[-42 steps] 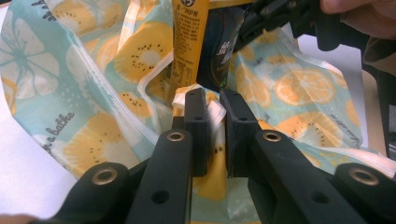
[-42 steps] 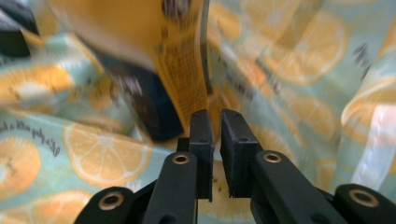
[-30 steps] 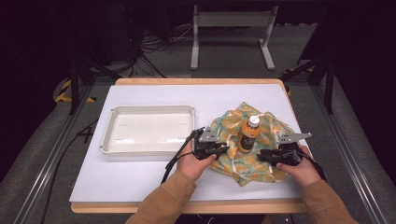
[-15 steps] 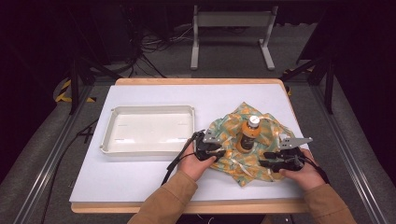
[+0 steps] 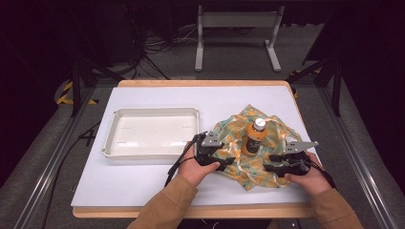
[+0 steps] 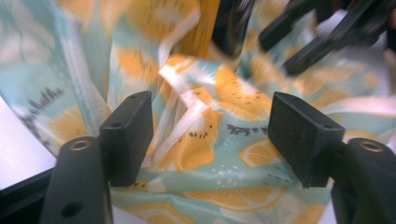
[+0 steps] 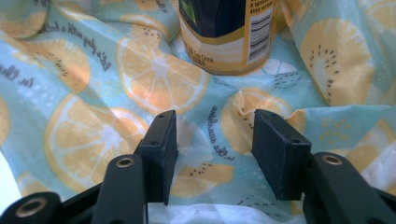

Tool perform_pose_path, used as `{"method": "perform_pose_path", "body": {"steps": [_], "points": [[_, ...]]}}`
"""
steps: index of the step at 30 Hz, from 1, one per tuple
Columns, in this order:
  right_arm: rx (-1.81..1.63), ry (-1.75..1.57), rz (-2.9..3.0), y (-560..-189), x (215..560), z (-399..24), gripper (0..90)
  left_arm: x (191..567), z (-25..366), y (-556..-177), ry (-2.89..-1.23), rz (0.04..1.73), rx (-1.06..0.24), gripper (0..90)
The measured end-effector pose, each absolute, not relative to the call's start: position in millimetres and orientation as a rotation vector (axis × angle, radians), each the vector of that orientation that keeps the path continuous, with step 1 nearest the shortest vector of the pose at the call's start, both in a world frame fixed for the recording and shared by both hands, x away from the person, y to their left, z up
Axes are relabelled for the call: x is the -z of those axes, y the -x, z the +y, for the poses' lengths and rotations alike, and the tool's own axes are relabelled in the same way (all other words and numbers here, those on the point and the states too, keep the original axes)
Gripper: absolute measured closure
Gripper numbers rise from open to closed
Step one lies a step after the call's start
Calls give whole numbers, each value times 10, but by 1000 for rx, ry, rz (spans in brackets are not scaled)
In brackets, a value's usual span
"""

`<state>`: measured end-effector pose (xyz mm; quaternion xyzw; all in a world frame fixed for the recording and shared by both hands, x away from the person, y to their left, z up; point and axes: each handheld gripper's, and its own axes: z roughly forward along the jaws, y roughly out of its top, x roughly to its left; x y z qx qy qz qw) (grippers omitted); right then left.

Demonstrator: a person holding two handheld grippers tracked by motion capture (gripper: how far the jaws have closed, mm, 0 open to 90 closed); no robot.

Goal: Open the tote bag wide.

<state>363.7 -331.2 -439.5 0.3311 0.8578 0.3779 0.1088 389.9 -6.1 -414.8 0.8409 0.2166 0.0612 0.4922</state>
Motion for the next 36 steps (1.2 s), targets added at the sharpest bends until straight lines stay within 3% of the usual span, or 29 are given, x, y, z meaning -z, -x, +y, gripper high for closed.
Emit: {"method": "perform_pose_path", "body": {"steps": [7,17,28,36], "points": [[-1133,-979,2518,-3634,4389,-3311,486,3879,-37,-3893,-1931,474,-209,233],[-1170,-964,2492,-3624,4339,-3327,467,3561,-183,-4100,-1916,453,-344,171],[-1204,-961,2466,-3604,4289,-3370,464,3547,-407,-4311,-1961,445,-338,178],[-1215,-956,2457,-3596,4275,-3393,469,3666,-455,-4398,-2042,459,-361,410]]}}
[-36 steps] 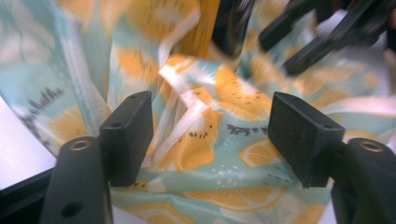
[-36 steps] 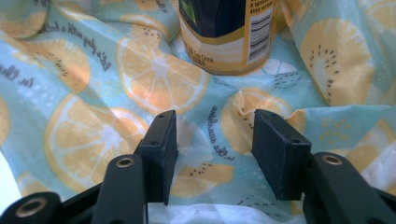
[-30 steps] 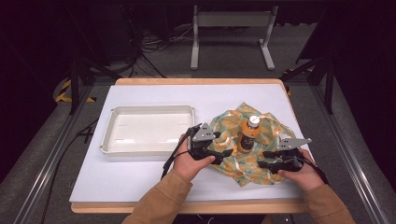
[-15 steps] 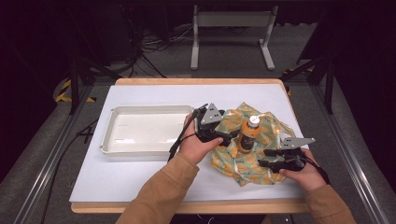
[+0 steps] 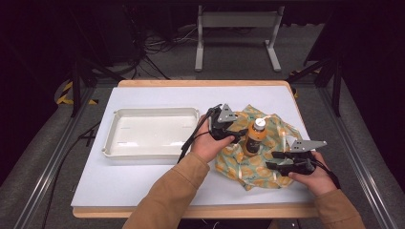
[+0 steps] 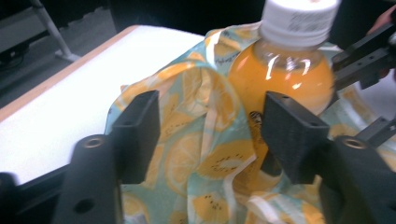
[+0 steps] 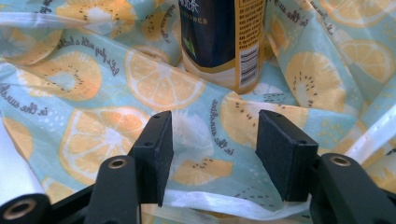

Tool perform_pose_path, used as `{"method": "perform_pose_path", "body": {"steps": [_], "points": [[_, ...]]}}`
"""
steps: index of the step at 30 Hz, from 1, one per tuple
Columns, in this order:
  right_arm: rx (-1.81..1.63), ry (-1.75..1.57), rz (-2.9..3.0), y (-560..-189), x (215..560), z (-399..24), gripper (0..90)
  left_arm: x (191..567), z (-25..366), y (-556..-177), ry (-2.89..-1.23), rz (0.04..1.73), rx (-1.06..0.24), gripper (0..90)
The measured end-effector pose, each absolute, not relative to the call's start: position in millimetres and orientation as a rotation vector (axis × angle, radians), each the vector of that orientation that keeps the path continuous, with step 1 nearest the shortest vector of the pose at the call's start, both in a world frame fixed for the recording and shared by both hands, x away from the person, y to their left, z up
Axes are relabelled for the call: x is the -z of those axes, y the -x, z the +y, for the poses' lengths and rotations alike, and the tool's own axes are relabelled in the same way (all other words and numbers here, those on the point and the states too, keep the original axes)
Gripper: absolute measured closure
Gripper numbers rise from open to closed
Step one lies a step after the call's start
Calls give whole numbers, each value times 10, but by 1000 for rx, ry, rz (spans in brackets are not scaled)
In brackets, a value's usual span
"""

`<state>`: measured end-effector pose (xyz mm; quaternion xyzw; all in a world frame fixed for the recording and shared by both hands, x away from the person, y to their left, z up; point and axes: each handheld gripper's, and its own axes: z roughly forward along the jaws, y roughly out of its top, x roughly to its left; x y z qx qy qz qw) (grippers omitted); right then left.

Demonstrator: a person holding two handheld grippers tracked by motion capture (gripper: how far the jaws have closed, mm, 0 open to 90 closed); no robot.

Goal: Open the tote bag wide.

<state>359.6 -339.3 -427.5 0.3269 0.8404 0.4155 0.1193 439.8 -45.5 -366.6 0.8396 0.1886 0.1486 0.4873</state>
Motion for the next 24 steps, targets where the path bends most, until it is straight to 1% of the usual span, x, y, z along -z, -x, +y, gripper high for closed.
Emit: {"method": "perform_pose_path", "body": {"steps": [2,9,13,14,16,17,18,20,21,23,24], "points": [[-1216,-956,2456,-3594,4273,-3392,469,3677,-443,-4423,-2045,480,-380,436],[-1222,-953,2455,-3589,4270,-3392,469,3628,-352,-4444,-1987,503,-456,419],[-1221,-954,2452,-3589,4268,-3393,469,3624,-294,-4530,-1992,542,-460,419],[-1223,-953,2452,-3587,4267,-3393,469,3640,-280,-4551,-2001,558,-453,431],[-1224,-955,2450,-3586,4264,-3398,469,3677,-250,-4576,-2018,588,-431,471],[-1225,-956,2448,-3586,4264,-3402,469,3696,-236,-4580,-2024,602,-419,510],[-1229,-958,2447,-3586,4262,-3406,470,3718,-221,-4577,-2030,617,-402,588],[-1238,-957,2441,-3583,4253,-3411,476,3749,-201,-4573,-2047,651,-417,738],[-1245,-955,2436,-3580,4246,-3411,481,3767,-192,-4575,-2056,667,-424,791],[-1250,-952,2431,-3575,4233,-3410,485,3790,-185,-4580,-2067,685,-426,855],[-1257,-947,2427,-3571,4218,-3410,490,3829,-178,-4587,-2090,711,-430,855]]}}
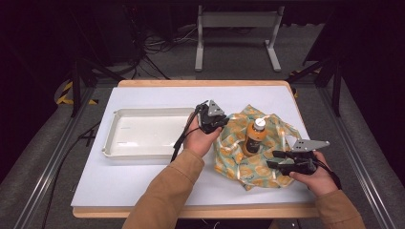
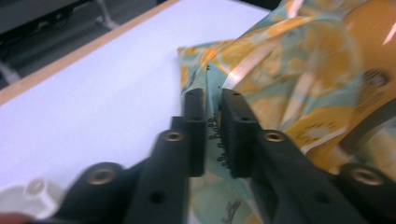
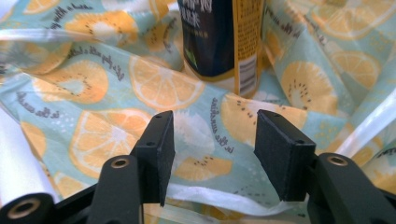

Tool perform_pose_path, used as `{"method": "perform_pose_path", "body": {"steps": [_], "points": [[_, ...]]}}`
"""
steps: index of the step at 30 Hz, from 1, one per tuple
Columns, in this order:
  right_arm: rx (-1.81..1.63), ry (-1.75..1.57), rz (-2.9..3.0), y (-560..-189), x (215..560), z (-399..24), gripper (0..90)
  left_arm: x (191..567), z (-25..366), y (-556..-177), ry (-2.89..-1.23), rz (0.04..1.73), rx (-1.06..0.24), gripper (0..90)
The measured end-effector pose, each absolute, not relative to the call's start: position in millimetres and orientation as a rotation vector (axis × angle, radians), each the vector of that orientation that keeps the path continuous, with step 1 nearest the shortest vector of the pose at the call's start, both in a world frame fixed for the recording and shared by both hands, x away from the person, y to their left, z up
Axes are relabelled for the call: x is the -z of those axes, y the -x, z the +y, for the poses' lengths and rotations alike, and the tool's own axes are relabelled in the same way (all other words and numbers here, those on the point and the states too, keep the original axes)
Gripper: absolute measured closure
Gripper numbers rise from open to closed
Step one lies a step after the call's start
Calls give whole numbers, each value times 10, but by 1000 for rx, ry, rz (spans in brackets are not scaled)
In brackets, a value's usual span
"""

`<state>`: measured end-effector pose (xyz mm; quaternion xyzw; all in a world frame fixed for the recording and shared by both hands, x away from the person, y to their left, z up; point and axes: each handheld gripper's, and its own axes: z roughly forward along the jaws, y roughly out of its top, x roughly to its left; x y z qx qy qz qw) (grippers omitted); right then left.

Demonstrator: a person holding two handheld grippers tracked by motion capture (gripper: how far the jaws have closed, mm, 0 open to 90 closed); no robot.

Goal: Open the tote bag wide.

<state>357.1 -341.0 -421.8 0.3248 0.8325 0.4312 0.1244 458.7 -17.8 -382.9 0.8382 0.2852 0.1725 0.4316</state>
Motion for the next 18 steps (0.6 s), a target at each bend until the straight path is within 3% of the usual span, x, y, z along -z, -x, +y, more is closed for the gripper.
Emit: {"method": "perform_pose_path", "body": {"steps": [12,14,18], "points": [[-1364,-936,2204,-3565,3894,-3553,608,4111,-281,-4612,-2234,766,-400,879],[-1390,-949,2122,-3603,3820,-3614,598,4127,-299,-4611,-2253,762,-401,878],[-1406,-973,2039,-3711,3768,-3668,483,4133,-316,-4603,-2264,757,-397,878]]}}
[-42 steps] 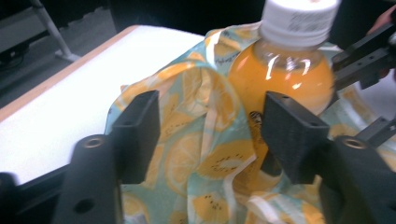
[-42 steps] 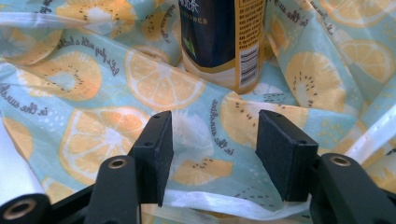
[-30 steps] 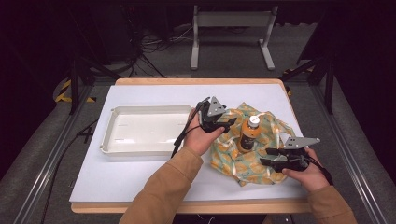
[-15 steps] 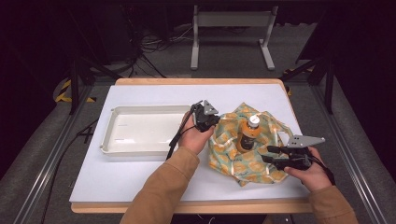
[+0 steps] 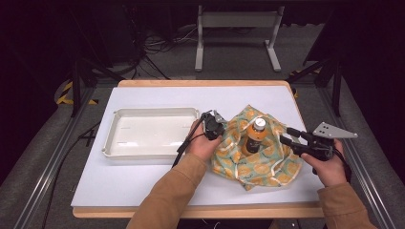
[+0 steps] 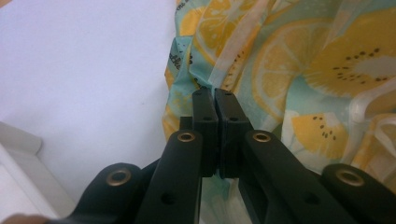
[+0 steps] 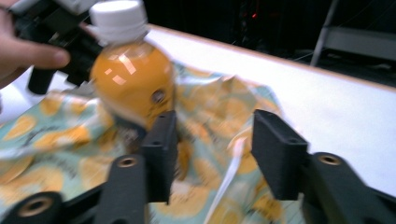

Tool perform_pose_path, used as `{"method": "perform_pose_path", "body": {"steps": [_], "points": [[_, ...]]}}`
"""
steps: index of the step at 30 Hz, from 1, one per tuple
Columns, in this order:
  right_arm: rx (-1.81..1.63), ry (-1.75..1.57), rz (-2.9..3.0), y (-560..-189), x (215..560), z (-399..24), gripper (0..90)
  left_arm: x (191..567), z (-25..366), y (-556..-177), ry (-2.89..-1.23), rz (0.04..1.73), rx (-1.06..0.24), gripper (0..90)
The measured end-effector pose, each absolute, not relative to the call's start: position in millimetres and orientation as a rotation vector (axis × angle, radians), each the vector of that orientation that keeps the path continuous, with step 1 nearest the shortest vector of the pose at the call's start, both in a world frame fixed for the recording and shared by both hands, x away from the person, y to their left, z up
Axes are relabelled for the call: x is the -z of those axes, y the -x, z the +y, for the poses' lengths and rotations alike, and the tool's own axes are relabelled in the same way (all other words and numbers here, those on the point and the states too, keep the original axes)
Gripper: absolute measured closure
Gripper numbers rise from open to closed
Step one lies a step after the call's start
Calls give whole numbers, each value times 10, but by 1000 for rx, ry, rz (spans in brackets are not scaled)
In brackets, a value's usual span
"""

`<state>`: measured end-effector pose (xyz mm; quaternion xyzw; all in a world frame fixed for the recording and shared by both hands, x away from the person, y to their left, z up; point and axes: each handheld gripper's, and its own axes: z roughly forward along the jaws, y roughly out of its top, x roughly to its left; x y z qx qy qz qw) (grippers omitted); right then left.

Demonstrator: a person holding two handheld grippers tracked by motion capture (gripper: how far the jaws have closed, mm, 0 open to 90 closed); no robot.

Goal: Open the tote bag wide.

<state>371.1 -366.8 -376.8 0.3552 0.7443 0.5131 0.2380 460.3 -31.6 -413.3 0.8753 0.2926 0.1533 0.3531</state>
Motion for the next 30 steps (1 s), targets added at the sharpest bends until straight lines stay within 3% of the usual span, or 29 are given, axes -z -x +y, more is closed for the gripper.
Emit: {"method": "perform_pose_path", "body": {"steps": [5,9,13,16,18,19,21,26,30], "points": [[-1313,-994,1985,-3853,3796,-3671,405,4129,-302,-4599,-2259,763,-368,876],[-1303,-1044,2003,-3937,3861,-3672,418,4118,-282,-4588,-2246,772,-349,870],[-1251,-1081,2119,-4003,3962,-3642,667,4102,-256,-4577,-2229,779,-326,860],[-1243,-1086,2184,-4038,4022,-3596,785,4084,-234,-4566,-2229,774,-300,822],[-1224,-1076,2220,-4060,4062,-3556,807,4069,-230,-4557,-2219,782,-292,721],[-1212,-1071,2239,-4074,4090,-3530,810,4064,-234,-4553,-2212,788,-315,557],[-1202,-1069,2259,-4088,4127,-3500,814,4021,-238,-4523,-2196,785,-370,324],[-1201,-1070,2278,-4094,4160,-3461,814,3908,-256,-4429,-2159,687,-345,208],[-1207,-1074,2283,-4096,4170,-3441,813,3827,-329,-4327,-2169,590,-351,165]]}}
